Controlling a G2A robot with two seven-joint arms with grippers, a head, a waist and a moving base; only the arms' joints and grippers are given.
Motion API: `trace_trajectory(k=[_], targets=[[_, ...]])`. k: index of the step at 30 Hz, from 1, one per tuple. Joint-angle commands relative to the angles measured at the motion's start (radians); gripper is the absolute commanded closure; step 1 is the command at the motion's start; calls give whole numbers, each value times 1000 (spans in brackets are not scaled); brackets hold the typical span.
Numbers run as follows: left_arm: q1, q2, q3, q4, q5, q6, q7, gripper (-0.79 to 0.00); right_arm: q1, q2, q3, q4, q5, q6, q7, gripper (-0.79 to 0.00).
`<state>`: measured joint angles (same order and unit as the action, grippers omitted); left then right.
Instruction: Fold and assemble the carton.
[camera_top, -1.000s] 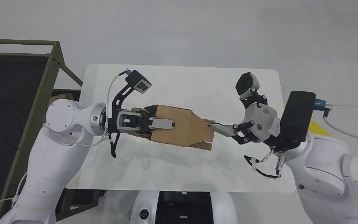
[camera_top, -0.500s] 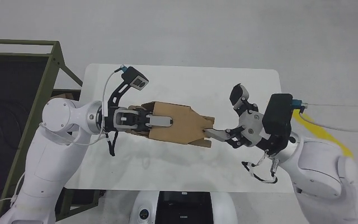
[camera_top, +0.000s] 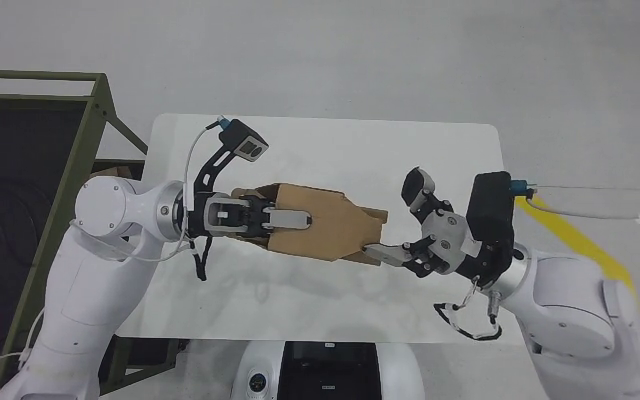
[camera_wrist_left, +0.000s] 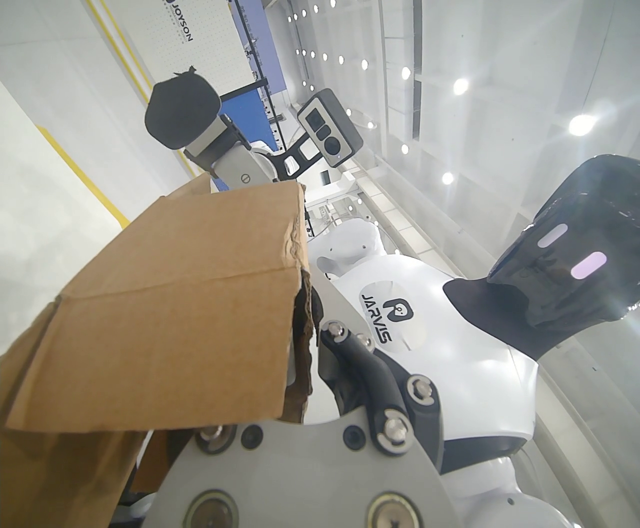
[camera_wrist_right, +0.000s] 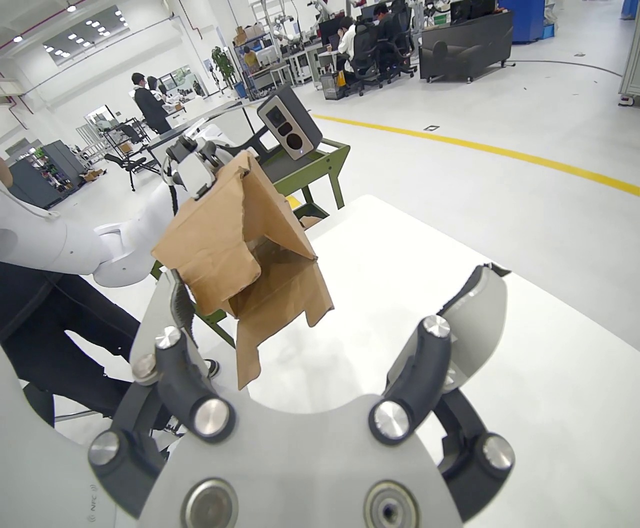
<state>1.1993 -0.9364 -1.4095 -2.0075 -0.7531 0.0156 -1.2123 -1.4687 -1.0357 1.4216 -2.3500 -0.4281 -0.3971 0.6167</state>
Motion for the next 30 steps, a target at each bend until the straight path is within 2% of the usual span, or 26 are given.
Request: trace_trajectory(k=[1,6,22,30], targets=[[-1,0,0,1,1,0,0,0,-3,0,4,0,10,-5,-9,-785],[-1,0,1,2,2,2,0,0,-7,2,15,0,35,6,-2,-785],[3,1,-6,7,-1,-13,-15,0,22,6,-24,0,157,155,141,-785],[4,1,-10,11,1,-17,-20,0,33,4,-15,2,215,184,104,-785]])
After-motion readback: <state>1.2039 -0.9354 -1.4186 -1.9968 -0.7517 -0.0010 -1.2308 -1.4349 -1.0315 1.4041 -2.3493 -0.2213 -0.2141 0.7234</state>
